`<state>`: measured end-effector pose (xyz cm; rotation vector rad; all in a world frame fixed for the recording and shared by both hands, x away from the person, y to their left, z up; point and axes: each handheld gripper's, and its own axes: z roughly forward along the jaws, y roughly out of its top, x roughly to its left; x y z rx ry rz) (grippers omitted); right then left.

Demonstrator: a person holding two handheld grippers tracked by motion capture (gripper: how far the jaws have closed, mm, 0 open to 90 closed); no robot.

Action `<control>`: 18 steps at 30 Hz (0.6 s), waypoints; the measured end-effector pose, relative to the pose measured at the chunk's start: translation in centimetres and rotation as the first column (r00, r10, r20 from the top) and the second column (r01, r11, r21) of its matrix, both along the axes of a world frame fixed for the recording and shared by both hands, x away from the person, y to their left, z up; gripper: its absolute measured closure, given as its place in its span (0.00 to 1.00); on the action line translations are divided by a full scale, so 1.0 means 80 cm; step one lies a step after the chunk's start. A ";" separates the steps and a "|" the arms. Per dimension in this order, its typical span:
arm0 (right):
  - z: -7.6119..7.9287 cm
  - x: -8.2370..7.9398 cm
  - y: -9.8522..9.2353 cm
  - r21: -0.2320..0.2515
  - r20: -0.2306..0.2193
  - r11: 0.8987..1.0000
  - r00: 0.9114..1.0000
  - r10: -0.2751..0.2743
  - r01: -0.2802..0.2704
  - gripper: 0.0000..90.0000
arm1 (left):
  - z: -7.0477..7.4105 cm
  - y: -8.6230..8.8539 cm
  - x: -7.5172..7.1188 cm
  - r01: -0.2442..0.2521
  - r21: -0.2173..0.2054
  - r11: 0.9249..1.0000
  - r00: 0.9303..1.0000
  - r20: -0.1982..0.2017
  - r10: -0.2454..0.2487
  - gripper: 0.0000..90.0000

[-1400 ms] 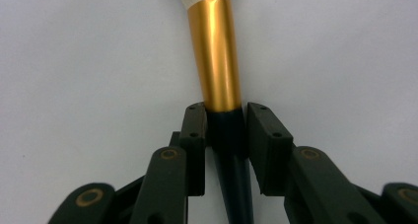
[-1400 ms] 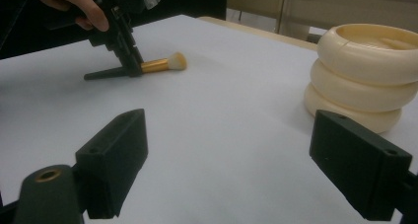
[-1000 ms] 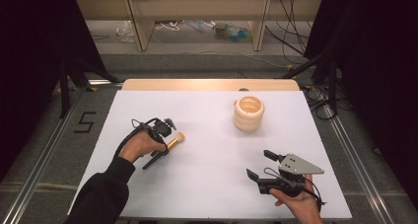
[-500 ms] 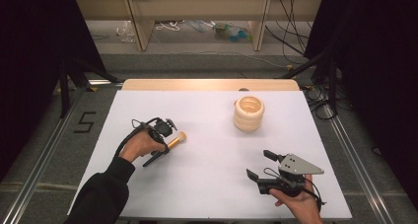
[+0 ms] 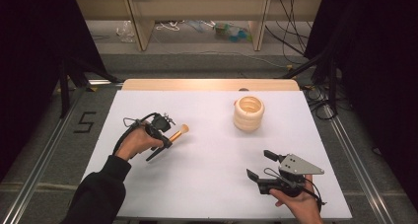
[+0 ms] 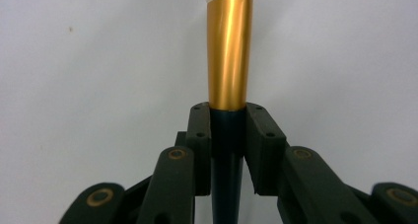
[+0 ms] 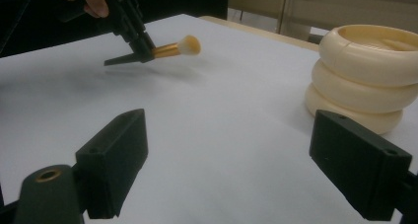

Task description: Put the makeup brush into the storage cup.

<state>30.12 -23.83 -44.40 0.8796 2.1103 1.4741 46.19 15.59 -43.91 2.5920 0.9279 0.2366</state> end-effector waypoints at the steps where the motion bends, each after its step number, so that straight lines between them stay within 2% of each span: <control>1: 0.000 0.000 0.000 0.000 0.000 1.000 1.000 0.000 0.000 0.18 | 0.000 -0.001 -0.001 -0.026 -0.032 0.999 0.999 0.018 0.027 0.83; 2: 0.000 0.000 0.000 0.000 0.000 1.000 1.000 0.001 -0.001 0.18 | 0.002 0.000 0.000 -0.034 -0.048 0.998 0.999 0.039 0.036 0.83; 4: 0.000 0.001 -0.001 -0.004 0.020 1.000 1.000 0.002 -0.002 0.18 | 0.007 0.002 0.002 -0.040 -0.070 0.997 0.998 0.052 0.044 0.83; 5: 0.000 0.000 0.000 0.001 -0.001 1.000 1.000 0.001 -0.001 0.17 | 0.009 0.003 0.002 -0.038 -0.067 0.997 0.997 0.069 0.043 0.83; 6: 0.000 0.000 0.000 0.001 -0.001 1.000 1.000 0.001 -0.001 0.18 | 0.010 0.003 0.002 -0.047 -0.073 0.996 0.995 0.087 0.053 0.83; 7: 0.000 0.000 0.000 -0.001 -0.001 1.000 1.000 0.000 0.000 0.17 | 0.010 0.004 0.002 -0.058 -0.094 0.994 0.992 0.105 0.068 0.83; 9: 0.000 0.000 0.001 0.018 -0.006 1.000 1.000 0.011 -0.011 0.18 | 0.012 0.006 0.004 -0.073 -0.136 0.988 0.986 0.141 0.092 0.83; 10: 0.002 -0.001 -0.001 -0.010 -0.015 1.000 1.000 0.001 -0.001 0.18 | 0.013 0.007 0.004 -0.078 -0.160 0.984 0.982 0.160 0.104 0.83; 11: 0.002 -0.001 -0.001 -0.015 -0.001 1.000 1.000 0.001 -0.001 0.17 | 0.016 0.008 0.005 -0.083 -0.170 0.982 0.980 0.164 0.111 0.83; 12: 0.000 0.000 0.000 0.001 -0.001 1.000 1.000 0.002 -0.002 0.18 | 0.018 0.011 0.005 -0.086 -0.194 0.977 0.977 0.177 0.121 0.83; 14: 0.000 0.000 0.000 0.001 -0.001 1.000 1.000 0.001 -0.001 0.18 | 0.020 0.012 0.006 -0.111 -0.247 0.963 0.968 0.192 0.161 0.83; 15: 0.000 0.000 0.000 -0.002 -0.004 1.000 1.000 0.002 -0.002 0.18 | 0.021 0.014 0.006 -0.112 -0.261 0.959 0.964 0.205 0.168 0.83; 17: 0.000 0.000 0.000 0.001 0.000 1.000 1.000 0.001 -0.001 0.18 | 0.022 0.016 0.007 -0.123 -0.279 0.952 0.961 0.205 0.184 0.83; 18: 0.000 0.000 0.000 0.002 -0.001 1.000 1.000 0.001 -0.001 0.17 | 0.022 0.016 0.007 -0.122 -0.277 0.953 0.956 0.226 0.188 0.83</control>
